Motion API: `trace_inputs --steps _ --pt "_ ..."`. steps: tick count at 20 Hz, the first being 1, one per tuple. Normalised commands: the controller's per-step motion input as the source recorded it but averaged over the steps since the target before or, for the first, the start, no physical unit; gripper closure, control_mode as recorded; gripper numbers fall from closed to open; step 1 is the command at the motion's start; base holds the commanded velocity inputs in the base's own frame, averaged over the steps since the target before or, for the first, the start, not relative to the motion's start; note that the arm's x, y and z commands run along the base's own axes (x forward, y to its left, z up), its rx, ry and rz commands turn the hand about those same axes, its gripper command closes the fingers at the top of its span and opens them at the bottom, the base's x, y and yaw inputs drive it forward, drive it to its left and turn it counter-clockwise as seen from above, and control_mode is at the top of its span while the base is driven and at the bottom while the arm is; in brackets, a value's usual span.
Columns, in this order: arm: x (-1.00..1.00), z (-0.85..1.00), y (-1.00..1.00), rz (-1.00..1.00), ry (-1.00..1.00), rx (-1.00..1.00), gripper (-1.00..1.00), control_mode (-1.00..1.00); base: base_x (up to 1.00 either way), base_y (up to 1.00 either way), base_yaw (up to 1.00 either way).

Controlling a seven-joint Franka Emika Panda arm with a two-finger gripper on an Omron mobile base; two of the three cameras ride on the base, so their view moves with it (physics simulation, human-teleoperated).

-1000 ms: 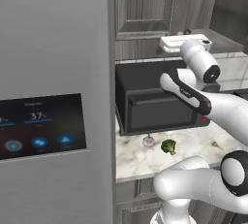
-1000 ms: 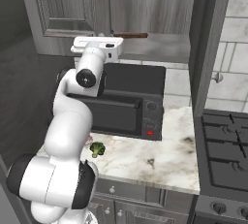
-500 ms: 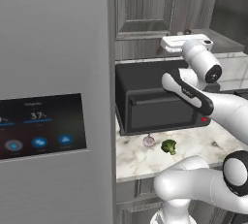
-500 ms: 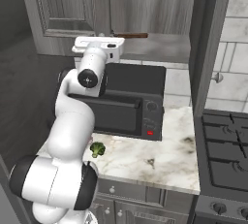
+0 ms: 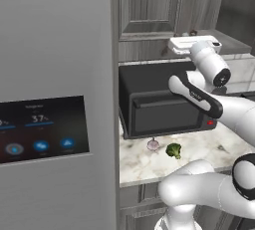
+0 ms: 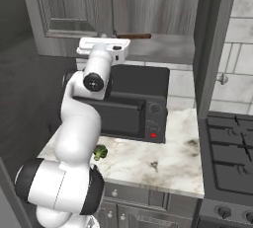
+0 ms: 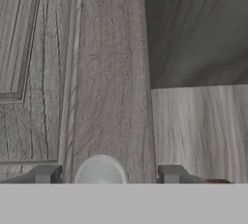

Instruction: Pick the pan from the cabinet and place it on the stove. Then turn on the stove burner for the pan.

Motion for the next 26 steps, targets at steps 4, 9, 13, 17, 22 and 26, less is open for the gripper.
trace_inputs --steps 4,9,13,17,22,26 --pt "0.00 0.00 -0.43 0.00 -0.02 0.00 1.00 -1.00 0.00 0.00 0.00" --pt "0.00 0.09 -0.13 0.00 -0.03 0.00 1.00 -1.00 0.00 0.00 0.00" --pt "0.00 0.10 0.05 -0.09 -0.04 -0.03 1.00 -1.00 0.00 0.00 0.00" --pt "0.00 0.13 0.10 -0.16 -0.01 -0.03 1.00 -1.00 0.00 0.00 0.00" --pt "-0.03 0.12 0.08 -0.18 -0.04 -0.01 1.00 -1.00 0.00 0.00 0.00" --pt "-0.23 0.05 0.04 -0.20 -0.05 0.00 1.00 -1.00 0.00 0.00 0.00"
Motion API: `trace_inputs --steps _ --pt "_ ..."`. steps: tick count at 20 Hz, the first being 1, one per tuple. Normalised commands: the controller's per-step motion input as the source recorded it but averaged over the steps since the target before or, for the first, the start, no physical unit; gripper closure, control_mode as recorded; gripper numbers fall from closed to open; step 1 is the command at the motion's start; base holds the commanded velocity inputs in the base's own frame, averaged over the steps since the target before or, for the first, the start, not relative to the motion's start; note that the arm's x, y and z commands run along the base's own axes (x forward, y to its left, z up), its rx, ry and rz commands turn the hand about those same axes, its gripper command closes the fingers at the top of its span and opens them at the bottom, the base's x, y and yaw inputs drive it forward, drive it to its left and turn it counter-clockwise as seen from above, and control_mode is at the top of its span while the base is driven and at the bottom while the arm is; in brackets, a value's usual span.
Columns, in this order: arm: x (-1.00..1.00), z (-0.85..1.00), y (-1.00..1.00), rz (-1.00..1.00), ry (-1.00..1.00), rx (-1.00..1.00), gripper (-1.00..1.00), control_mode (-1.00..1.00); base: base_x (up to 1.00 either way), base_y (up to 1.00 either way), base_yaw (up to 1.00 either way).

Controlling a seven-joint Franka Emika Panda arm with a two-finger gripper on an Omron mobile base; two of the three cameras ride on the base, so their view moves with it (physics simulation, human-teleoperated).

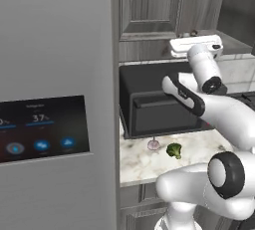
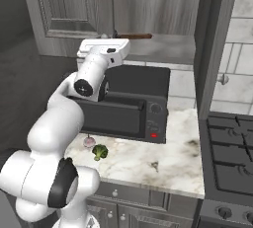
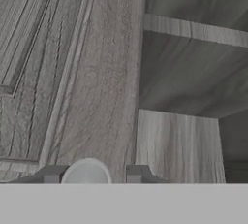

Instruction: Pick the pan from the cabinet and place it on the stove. Then turn on the stove burner for the pan.

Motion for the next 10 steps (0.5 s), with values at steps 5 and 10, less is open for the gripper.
trace_inputs --steps 5,10 --pt "-0.17 0.08 0.07 -0.17 0.00 0.00 1.00 -1.00 0.00 0.00 0.00" --pt "-0.08 0.00 0.00 -0.02 0.00 0.03 1.00 -1.00 0.00 0.00 0.00"
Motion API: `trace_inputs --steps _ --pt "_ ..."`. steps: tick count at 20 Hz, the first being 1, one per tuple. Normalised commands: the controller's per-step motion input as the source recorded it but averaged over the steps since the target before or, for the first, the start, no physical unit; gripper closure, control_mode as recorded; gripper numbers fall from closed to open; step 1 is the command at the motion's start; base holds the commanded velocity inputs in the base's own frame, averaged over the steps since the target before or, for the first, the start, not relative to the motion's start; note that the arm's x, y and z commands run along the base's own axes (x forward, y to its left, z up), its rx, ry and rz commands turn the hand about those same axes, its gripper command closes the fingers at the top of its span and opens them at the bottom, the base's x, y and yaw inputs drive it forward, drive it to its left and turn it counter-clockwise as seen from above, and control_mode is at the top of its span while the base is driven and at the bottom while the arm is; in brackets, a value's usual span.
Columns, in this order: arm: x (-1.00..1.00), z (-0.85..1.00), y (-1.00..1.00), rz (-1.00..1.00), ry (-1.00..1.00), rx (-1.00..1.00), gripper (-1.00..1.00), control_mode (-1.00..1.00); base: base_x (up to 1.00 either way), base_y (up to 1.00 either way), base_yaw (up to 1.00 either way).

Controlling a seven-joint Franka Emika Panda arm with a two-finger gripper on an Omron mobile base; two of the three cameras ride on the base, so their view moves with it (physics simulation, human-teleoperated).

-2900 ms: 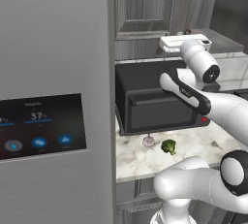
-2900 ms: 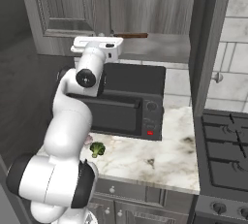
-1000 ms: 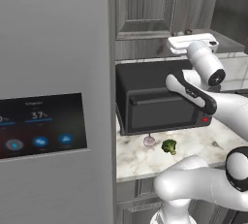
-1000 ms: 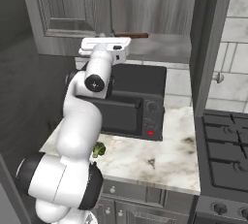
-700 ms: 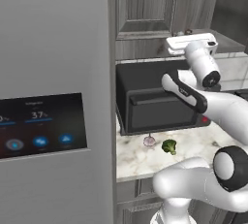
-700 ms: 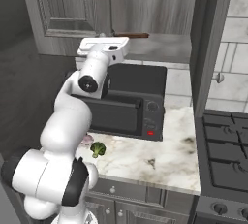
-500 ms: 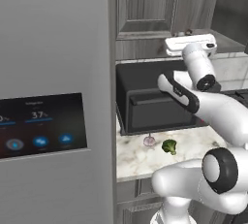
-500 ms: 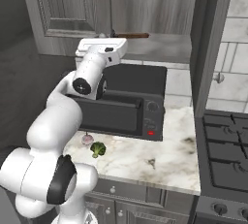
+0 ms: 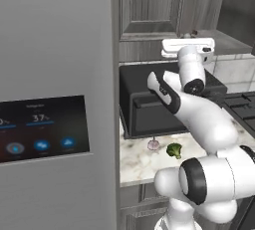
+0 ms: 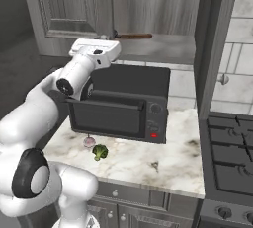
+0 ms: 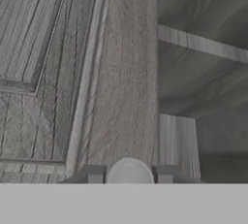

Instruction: Pick the pan from the cabinet and place it on the stove. Then turn on the stove burner for the pan.

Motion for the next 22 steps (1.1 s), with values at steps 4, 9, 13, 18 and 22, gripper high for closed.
trace_inputs --steps 4,9,13,18,22 --pt "-0.43 0.00 0.03 0.03 0.00 0.00 1.00 -1.00 0.00 0.00 0.00" --pt "-0.67 0.03 0.16 0.09 0.00 0.00 1.00 -1.00 0.00 0.00 0.00" --pt "-0.72 0.08 0.20 0.09 0.00 0.00 1.00 -1.00 0.00 0.00 0.00" --pt "-0.73 0.06 0.24 0.07 0.00 0.00 1.00 -1.00 0.00 0.00 0.00" --pt "-0.49 0.00 0.36 0.03 0.00 0.00 -1.00 -1.00 0.00 0.00 0.00"
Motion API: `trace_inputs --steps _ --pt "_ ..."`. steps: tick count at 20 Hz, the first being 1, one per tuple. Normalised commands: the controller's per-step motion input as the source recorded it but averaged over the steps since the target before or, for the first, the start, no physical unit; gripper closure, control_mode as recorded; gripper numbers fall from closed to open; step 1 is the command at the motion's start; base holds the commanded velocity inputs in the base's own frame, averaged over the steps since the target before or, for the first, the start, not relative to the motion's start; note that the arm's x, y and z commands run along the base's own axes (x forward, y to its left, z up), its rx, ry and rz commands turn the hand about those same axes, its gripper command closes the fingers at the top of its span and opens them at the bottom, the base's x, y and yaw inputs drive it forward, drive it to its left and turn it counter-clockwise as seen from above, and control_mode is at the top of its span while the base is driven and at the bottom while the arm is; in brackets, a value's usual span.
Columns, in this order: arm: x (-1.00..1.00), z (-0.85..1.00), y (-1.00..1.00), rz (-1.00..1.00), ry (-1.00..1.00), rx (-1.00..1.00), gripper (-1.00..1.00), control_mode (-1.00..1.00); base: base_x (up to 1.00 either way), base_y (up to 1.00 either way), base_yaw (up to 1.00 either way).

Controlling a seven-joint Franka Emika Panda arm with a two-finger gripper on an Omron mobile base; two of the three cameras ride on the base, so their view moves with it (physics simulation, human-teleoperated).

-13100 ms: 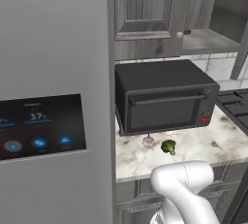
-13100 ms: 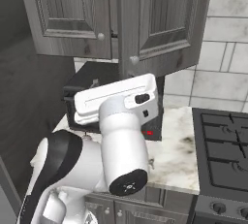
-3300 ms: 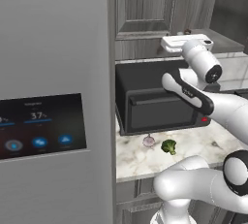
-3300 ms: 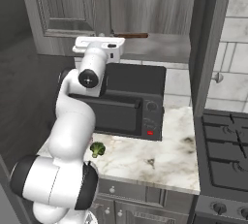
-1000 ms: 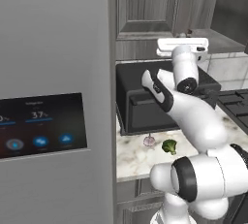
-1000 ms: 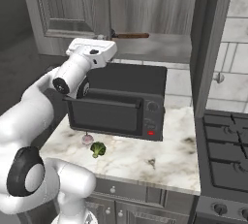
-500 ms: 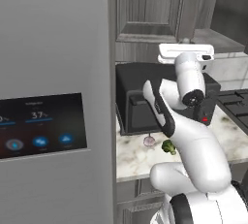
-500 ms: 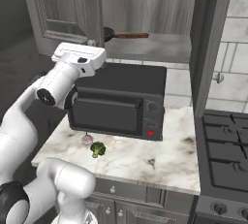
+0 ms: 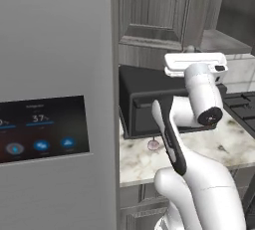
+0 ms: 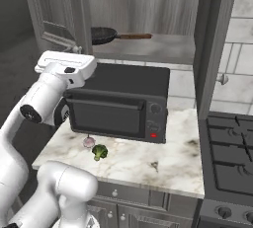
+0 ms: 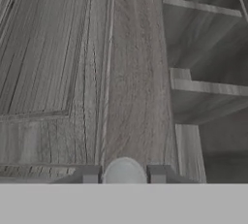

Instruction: Pick the pan from the cabinet and place it on the stove. Then turn on the stove burner for the pan.

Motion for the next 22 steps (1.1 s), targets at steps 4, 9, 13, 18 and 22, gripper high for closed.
trace_inputs --steps 4,9,13,18,22 --pt "-0.17 0.00 0.28 0.00 0.01 -0.02 -1.00 -1.00 0.00 0.00 0.00" --pt "-0.42 0.00 -0.24 0.01 -0.01 0.12 -1.00 -1.00 0.00 0.00 0.00" --pt "-0.92 0.18 -0.17 0.03 -0.04 0.17 -1.00 -1.00 0.00 0.00 0.00" --pt "-0.76 0.30 -0.24 0.08 -0.01 0.23 -1.00 -1.00 0.00 0.00 0.00" --pt "-0.32 0.32 -0.47 0.16 0.05 0.27 -1.00 -1.00 0.00 0.00 0.00"
